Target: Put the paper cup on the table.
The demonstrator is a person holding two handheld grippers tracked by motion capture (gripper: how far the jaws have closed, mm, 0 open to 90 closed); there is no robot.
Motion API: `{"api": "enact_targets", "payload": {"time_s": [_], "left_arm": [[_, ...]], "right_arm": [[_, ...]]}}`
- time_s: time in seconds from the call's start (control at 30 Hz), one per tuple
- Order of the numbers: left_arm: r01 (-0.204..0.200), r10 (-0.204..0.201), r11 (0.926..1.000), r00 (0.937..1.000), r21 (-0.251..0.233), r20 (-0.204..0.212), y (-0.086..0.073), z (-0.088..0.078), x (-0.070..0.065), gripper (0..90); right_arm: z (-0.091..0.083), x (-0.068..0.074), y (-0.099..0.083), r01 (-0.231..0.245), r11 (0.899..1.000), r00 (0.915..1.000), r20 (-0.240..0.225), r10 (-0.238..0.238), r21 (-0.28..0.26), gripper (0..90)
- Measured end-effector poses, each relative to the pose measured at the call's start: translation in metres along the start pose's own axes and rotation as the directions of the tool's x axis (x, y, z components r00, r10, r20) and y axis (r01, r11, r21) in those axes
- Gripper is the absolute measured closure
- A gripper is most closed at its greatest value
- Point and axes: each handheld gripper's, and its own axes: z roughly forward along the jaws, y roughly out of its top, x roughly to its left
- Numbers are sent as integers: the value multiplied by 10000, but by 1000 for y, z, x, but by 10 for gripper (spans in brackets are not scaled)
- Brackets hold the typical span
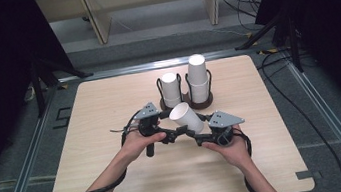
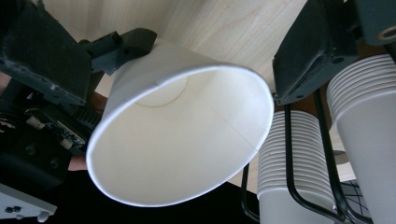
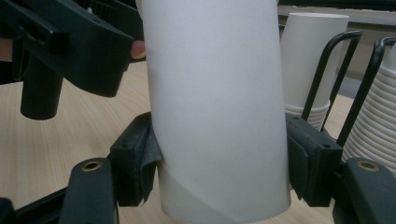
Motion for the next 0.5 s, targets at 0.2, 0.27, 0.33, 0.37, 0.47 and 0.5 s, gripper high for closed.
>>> {"api": "enact_targets", "payload": {"time_s": [0.2,0.27,0.33,0.37,0.47,0.5], "left_arm": [[152,-151,9999,9998,-74,137,2,4,0,42],[223,-219,9996,9995,-155,220,3,5,1,42],[241,-236,9996,9994,-168,252,4,5,1,42],[242,-239,9996,9995,-128,214,5,6,1,42],[357,-352,9992,9990,-187,271,6,6,2,42],[429,-422,9989,9986,-211,313,6,7,2,43]], "right_arm": [[-1,0,1,213,9998,9997,114,-213,17,342],[0,1,1,41,10000,10000,-15,-41,-29,342],[0,2,1,67,10000,10000,58,-67,-74,342],[-1,2,1,156,9999,9998,140,-156,17,342],[0,3,0,27,10000,10000,-18,-27,86,342],[0,2,0,37,10000,10000,-18,-36,75,342]]}}
